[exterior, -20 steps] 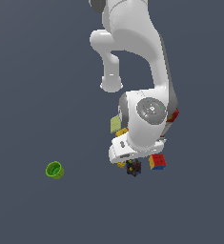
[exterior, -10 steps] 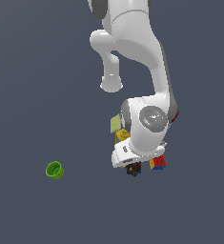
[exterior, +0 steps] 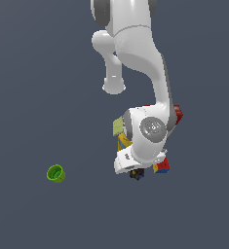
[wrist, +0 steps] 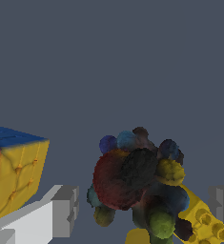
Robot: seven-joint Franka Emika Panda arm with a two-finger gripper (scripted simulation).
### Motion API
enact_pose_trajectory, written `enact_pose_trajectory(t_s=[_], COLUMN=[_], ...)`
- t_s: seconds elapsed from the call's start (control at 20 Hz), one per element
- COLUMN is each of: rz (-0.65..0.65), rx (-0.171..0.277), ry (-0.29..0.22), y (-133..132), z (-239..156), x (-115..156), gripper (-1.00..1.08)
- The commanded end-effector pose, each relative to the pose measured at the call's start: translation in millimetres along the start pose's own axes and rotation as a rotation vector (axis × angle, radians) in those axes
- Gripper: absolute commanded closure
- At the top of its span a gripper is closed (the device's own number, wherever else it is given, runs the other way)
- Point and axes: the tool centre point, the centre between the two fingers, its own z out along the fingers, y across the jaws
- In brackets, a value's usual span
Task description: Pick up a designated object from a clutter of objects.
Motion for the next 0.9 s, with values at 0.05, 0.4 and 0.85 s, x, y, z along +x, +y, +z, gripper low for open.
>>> enact_pose_trajectory(t_s=[0.05,0.4,0.85], rz=[0.0,0.0,0.0], rx=[0.0,0.0,0.0], ry=[0.001,0.001,0.001], y=[-0.2,-0.1,-0.2], z=[13.7,16.7,16.1], x=[0.1,1.3,1.3], gripper=[-0.92,1.08,1.08])
